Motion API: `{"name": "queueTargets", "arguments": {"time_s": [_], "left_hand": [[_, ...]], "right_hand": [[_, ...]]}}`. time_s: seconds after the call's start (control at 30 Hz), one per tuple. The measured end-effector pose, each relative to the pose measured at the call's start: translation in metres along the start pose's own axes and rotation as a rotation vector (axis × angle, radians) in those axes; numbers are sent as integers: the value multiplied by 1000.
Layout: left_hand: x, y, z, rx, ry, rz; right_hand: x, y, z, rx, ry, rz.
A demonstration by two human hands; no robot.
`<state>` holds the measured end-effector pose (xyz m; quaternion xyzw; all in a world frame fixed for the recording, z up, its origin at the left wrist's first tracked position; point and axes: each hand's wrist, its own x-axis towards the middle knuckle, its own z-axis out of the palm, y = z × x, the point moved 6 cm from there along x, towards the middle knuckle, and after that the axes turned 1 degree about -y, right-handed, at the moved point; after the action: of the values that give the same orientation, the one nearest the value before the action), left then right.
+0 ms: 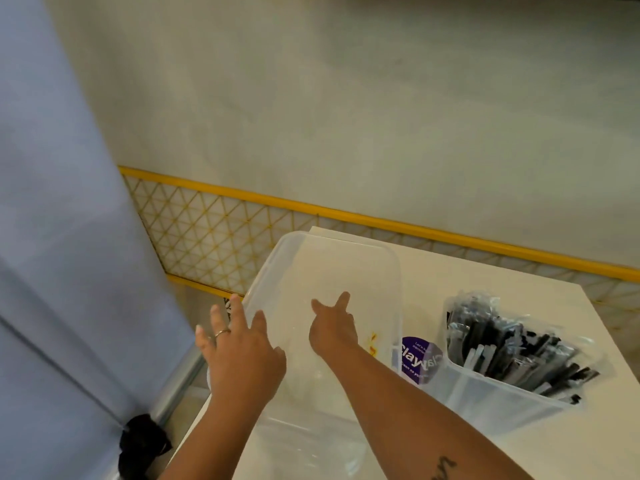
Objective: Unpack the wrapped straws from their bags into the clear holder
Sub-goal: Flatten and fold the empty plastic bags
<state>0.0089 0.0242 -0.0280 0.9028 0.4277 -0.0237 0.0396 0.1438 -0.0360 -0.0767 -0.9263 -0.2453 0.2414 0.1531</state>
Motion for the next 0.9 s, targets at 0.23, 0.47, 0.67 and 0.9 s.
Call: {"name": "queueTargets", "arguments": {"time_s": [0.23, 0.47, 0.67, 0.9], "left_hand": [[11, -8, 5, -45, -64, 32], [10, -8, 5, -41, -86, 44], [11, -9, 5, -32, -76, 49], [15, -12, 6, -67, -64, 68]], "right_hand": [[5, 9, 36, -411, -230, 146], [13, 18, 66, -150, -459, 177], [8, -2, 33, -74, -339, 64], [-40, 4, -58, -38, 15, -181]]}}
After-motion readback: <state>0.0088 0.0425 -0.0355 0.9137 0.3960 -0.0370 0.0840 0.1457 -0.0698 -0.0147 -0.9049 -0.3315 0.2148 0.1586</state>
